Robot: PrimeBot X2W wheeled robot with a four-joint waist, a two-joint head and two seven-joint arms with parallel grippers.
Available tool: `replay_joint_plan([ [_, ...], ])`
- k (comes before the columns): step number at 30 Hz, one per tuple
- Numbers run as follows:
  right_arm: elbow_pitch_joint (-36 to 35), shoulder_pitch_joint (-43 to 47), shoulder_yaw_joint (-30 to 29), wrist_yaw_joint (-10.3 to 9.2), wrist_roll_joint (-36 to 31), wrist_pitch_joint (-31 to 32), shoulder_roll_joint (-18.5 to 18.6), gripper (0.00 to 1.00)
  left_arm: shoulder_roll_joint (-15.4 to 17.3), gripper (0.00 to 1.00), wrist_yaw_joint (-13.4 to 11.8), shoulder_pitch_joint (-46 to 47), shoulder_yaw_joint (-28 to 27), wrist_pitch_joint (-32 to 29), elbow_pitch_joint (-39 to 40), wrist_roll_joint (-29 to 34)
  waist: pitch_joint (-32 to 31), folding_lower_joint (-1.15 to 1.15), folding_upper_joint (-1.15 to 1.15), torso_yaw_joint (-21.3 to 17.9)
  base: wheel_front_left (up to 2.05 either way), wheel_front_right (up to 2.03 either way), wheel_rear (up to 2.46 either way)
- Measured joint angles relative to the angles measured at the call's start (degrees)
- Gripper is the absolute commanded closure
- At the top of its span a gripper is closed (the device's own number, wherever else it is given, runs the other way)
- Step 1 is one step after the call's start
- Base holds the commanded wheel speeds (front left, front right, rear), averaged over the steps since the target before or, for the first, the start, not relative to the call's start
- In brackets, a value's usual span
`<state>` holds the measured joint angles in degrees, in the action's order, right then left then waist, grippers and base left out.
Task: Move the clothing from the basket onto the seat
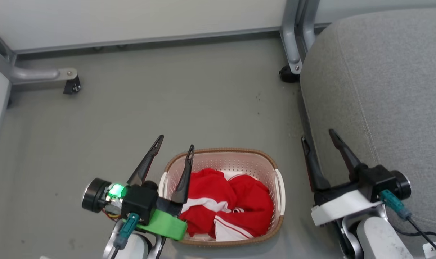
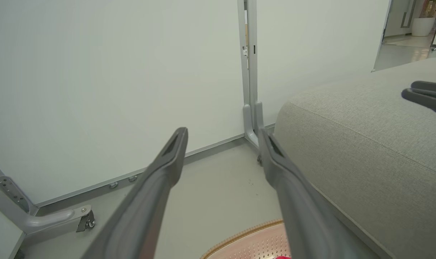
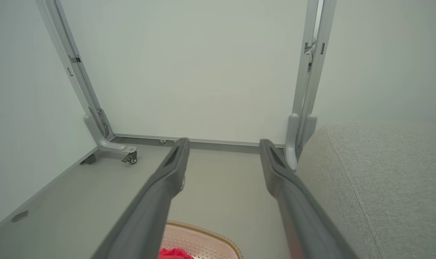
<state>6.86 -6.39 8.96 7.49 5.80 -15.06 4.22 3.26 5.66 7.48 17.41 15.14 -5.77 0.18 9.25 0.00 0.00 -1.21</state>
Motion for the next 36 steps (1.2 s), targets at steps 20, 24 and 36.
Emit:
replay_joint_plan([
  [20, -5.98, -13.53, -10.24, 0.00, -3.57, 0.00, -1.36, 0.00, 6.60, 0.00, 1.35, 31.21, 24.30, 0.01, -33.98, 11.01, 22.62, 0.01, 0.00, -2.34, 0.00, 0.00, 0.00],
  [24, -6.69, -15.58, -8.91, 0.00, -3.81, 0.00, -1.34, 0.00, 6.11, 0.00, 0.92, 37.36, 27.44, 0.01, -42.95, 14.04, 27.21, 0.01, 0.00, -3.27, 0.00, 0.00, 0.00],
  [36, -8.72, -18.95, -7.70, 0.00, -2.86, 0.00, -1.35, 0.00, 3.23, 0.00, 0.91, 49.14, 31.77, -2.71, -62.86, 17.26, 38.01, 0.01, 0.00, -6.99, 0.00, 0.00, 0.00],
])
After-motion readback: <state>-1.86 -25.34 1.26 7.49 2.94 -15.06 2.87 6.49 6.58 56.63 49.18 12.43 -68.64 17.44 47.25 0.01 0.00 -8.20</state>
